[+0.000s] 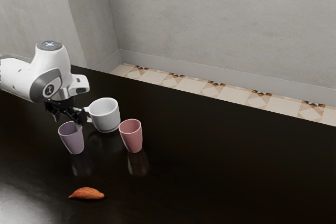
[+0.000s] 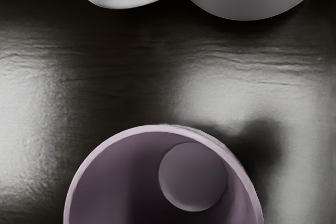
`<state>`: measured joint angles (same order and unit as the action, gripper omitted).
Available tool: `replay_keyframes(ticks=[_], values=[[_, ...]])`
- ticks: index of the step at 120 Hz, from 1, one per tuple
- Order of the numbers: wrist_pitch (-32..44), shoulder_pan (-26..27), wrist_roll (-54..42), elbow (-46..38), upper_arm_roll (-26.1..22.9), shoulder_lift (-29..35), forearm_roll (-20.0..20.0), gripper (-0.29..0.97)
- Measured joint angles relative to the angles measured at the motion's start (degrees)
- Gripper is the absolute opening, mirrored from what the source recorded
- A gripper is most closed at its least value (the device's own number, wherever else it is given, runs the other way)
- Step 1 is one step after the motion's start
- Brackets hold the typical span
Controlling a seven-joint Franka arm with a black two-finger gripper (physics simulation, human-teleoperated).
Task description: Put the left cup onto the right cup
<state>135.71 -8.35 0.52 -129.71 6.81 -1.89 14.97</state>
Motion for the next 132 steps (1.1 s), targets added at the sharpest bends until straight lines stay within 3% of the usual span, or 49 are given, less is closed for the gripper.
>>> replay_keyframes(ticks=[38,72,132], values=[[1.1,5.7,-0.5,0.3,-0.7,-0.6,-0.5,0.68],[1.2,2.8,-0.7,0.8,-0.7,-1.3,-0.7,0.68],[2.2,3.3,-0.9,1.1,-0.6,-3.9,-2.3,0.68]])
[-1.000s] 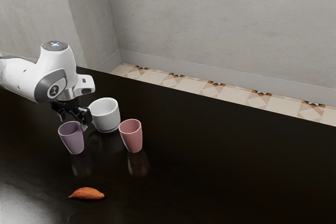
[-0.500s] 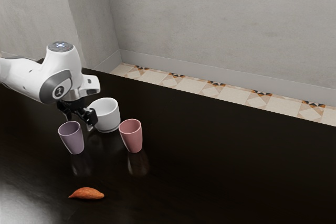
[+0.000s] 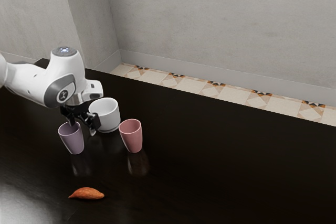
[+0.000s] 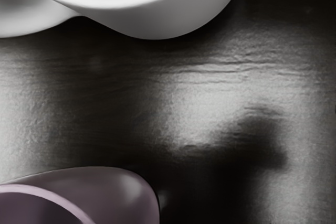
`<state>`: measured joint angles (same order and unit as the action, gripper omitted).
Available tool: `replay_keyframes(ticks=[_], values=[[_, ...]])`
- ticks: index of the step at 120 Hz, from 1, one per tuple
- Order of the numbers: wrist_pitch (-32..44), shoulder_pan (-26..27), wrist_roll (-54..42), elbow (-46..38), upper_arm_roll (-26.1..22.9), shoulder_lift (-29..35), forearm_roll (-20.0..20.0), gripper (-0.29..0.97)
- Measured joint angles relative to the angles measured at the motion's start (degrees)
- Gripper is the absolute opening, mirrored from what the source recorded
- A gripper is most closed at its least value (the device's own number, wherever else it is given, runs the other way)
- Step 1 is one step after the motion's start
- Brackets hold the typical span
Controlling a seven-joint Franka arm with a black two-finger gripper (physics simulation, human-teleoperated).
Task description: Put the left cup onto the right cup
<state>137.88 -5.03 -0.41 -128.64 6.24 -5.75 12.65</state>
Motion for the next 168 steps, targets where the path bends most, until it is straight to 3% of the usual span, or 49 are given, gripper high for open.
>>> replay_keyframes(ticks=[46,83,101,136,168], values=[[1.3,-1.9,-0.2,0.0,0.1,-2.8,-1.6,0.63],[2.3,-2.8,-0.4,0.0,0.1,-3.6,-2.1,0.13],[2.5,-2.8,-0.5,0.0,0.1,-3.7,-2.1,-0.01],[2.0,-2.7,-0.6,0.8,-0.3,-2.8,-2.0,-0.08],[-3.6,-2.9,0.2,4.2,-4.5,1.2,-4.1,-0.09]])
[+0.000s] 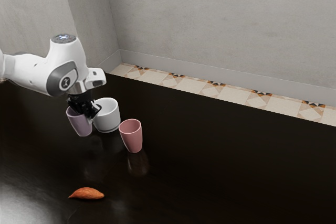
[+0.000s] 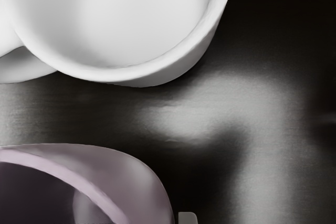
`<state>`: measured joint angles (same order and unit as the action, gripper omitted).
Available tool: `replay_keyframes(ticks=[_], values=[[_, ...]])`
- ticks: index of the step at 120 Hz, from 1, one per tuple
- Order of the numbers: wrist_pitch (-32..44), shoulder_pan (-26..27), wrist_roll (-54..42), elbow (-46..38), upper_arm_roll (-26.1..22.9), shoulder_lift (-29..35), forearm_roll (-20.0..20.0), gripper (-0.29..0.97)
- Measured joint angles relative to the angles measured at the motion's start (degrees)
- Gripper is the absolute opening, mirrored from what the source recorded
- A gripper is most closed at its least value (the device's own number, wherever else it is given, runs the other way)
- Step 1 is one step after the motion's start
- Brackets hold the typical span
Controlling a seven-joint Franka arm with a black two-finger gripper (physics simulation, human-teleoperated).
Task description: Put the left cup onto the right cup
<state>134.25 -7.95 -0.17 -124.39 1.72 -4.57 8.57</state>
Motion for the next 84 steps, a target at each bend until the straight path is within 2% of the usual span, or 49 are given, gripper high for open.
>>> replay_keyframes(ticks=[45,84], values=[[-10.2,0.6,2.1,8.7,-10.3,0.8,-3.1,-0.09],[-14.2,0.0,4.8,10.5,-13.3,0.6,-3.6,-0.1]])
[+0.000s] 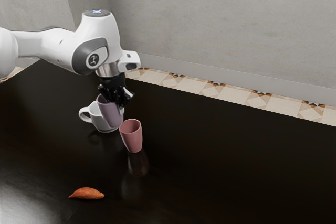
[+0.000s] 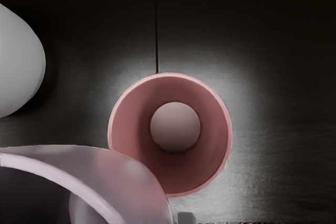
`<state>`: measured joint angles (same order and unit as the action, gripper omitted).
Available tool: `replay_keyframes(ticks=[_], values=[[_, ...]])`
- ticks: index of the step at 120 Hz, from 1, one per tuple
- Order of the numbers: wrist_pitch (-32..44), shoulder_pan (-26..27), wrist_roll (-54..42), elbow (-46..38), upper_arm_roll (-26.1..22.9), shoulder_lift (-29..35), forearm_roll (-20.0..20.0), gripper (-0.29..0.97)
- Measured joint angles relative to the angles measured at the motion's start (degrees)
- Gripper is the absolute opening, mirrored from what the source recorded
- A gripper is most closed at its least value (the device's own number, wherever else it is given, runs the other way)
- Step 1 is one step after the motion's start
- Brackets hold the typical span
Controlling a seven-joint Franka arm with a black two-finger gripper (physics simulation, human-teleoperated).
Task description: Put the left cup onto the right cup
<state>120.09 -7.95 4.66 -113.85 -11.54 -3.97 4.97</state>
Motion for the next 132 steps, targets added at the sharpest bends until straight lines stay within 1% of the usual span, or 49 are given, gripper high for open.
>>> replay_keyframes(ticks=[32,54,132], values=[[-0.9,0.4,2.0,3.2,-1.7,-2.4,0.2,-0.1],[-1.1,0.2,3.2,3.8,-2.4,-3.5,0.6,-0.1],[-1.1,0.2,6.0,5.7,-2.8,-5.8,1.7,-0.1]])
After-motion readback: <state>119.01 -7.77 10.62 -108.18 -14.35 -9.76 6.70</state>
